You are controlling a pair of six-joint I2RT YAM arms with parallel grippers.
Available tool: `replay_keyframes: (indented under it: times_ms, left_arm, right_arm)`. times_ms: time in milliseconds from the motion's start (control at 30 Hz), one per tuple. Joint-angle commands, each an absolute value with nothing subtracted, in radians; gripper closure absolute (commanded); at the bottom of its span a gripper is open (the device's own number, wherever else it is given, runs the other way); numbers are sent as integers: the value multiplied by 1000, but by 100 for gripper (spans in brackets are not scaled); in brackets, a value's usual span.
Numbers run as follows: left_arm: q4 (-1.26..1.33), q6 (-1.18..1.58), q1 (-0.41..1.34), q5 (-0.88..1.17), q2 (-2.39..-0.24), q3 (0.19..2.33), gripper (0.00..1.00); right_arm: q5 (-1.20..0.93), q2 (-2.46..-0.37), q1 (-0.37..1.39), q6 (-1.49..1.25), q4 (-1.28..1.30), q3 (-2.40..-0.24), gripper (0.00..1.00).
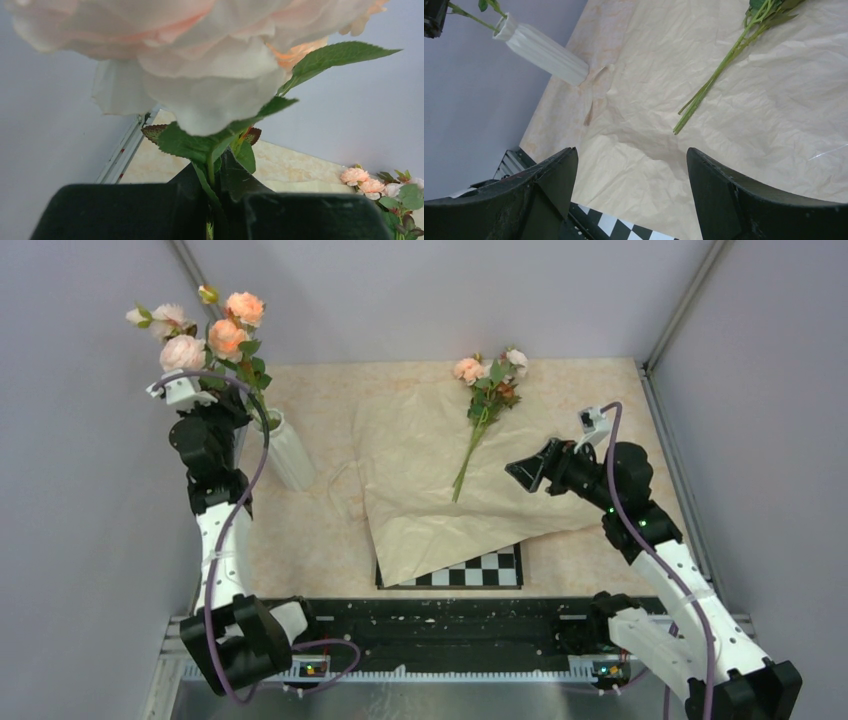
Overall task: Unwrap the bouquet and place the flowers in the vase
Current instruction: Insert the fake flower into the vase.
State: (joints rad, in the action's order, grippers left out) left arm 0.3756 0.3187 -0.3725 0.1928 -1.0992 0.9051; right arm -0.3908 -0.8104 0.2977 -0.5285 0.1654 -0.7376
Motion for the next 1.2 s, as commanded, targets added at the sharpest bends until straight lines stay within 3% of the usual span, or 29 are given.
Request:
replay_keyframes:
  times_ms: [0,433,767,1000,1167]
  left_arm:
    - [472,343,-379,192,-1107,875,96]
    - [496,341,-379,190,-1151,813,90]
    - [484,329,-379,190,-1179,802,78]
    - [460,321,-379,187,-1169,814,62]
    - [440,321,-379,178,-1146,812,44]
  right_arm:
    - [-404,-793,285,-538,133,-731,19]
    - [-410,-790,283,-546,126,-715,19]
    - [-410,-781,283,-554,120,-704,19]
    - [-408,-776,282,-554,123,-703,19]
    - [-411,-773,283,-555,120,-698,19]
